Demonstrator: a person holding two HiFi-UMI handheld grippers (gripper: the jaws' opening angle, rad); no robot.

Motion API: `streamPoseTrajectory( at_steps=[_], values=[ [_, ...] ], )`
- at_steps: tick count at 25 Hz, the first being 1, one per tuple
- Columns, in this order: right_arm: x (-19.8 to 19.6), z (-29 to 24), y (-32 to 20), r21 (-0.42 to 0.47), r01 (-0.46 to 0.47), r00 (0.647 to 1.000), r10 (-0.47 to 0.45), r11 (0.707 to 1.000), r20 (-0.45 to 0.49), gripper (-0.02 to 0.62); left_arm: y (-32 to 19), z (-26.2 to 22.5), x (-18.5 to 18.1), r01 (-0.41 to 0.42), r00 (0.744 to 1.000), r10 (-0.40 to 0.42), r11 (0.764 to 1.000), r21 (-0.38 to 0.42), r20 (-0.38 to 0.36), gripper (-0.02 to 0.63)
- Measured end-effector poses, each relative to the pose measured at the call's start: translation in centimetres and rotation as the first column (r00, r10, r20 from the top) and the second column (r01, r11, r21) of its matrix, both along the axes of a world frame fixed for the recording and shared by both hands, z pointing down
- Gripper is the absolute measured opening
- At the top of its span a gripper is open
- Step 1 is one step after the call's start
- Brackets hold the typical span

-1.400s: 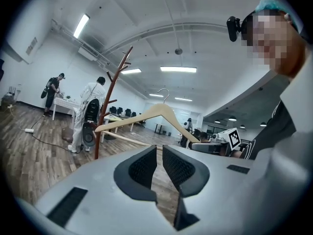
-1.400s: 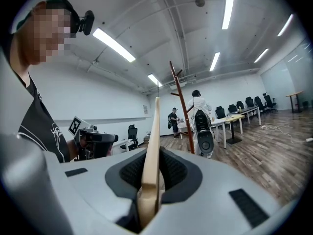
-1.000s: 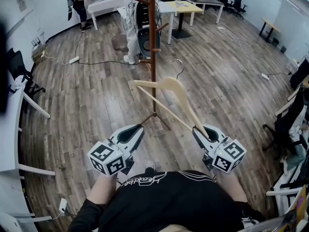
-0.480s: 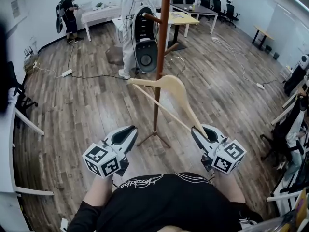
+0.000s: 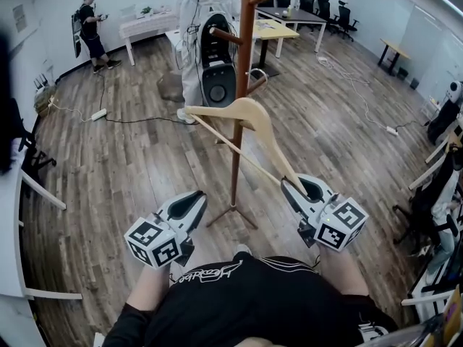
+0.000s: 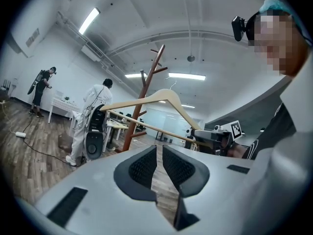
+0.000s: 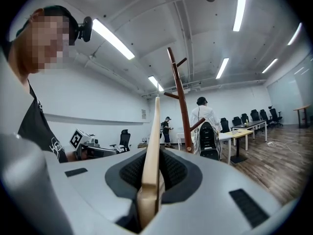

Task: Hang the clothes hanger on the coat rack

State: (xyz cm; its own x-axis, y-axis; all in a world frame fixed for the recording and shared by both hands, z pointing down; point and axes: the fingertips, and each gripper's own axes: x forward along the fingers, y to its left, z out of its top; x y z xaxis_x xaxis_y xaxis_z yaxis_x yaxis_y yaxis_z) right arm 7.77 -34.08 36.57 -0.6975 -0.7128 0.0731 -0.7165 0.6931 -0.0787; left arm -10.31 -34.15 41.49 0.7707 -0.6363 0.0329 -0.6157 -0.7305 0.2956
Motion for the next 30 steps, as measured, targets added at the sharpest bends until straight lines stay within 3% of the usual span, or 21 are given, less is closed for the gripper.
streamPoseTrajectory(
  at_steps=[8, 19, 30],
  values=[
    [-0.4, -2.5, -6.2, 0.025, 0.043, 0.999, -0.044, 0.999, 0.021, 0.077, -4.2, -1.7, -1.3, 0.085, 0.996, -0.085, 0.996, 0.01, 0.003, 0.041],
    [-1.3, -4.6, -11.9, 0.067, 0.092, 0.995, -0.093, 0.994, 0.021, 0.077, -7.6, -1.5, -1.8, 0.141, 0.99, -0.141, 0.99, 0.005, -0.004, 0.042],
    [-1.5, -3.9, -15.4, 0.033, 0.075, 0.997, -0.076, 0.997, 0.015, 0.077, -9.2, -0.8, -2.5, 0.172, 0.985, -0.172, 0.985, -0.009, -0.017, 0.043]
  ],
)
